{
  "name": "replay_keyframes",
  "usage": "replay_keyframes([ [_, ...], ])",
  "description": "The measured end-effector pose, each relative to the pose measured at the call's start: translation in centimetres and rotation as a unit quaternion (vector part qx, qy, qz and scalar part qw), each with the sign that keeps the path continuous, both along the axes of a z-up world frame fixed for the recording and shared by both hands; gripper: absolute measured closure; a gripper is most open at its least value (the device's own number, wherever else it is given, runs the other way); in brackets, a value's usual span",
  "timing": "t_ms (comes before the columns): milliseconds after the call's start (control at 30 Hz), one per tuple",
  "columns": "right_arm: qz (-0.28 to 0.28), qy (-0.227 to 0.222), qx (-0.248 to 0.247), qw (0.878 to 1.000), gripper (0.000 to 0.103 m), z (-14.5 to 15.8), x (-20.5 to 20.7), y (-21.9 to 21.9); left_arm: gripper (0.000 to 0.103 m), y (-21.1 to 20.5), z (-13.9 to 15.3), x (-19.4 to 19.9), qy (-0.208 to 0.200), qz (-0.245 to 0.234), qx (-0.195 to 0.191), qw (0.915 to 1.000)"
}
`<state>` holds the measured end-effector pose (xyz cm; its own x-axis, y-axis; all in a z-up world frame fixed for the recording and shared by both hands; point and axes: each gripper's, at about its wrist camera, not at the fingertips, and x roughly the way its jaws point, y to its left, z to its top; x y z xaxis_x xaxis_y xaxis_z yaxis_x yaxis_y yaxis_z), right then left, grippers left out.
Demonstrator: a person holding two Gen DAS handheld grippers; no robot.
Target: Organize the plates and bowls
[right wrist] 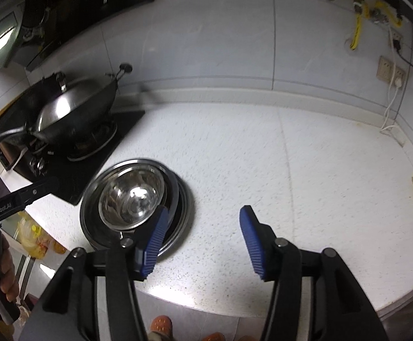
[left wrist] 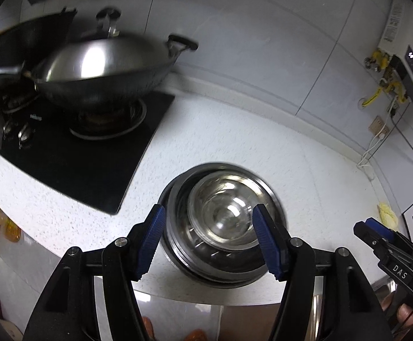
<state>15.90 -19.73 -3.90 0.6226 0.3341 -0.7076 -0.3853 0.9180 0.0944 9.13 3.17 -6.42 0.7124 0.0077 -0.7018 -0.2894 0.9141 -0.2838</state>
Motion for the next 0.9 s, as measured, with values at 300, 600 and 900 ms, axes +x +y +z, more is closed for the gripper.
replay_keyframes([
  [300, -0.053, -0.018, 0.007, 0.998, 0.052, 2.9, -3.0, -1.0, 0.044, -1.2, 3.1, -1.1, -0.019, -0.041, 0.065, 0.9969],
  [600, -0.126, -0.056, 0.008, 0.99, 0.052, 5.5, -9.5, 0.1, 0.033, 2.0, 4.6, -5.1, -0.063, -0.092, 0.079, 0.9907],
  [900, -0.141, -0.076, -0.02, 0.987, 0.051, 6.2, -13.7, 1.2, 0.015, 4.6, 5.4, -8.9, -0.111, -0.081, 0.058, 0.9888],
])
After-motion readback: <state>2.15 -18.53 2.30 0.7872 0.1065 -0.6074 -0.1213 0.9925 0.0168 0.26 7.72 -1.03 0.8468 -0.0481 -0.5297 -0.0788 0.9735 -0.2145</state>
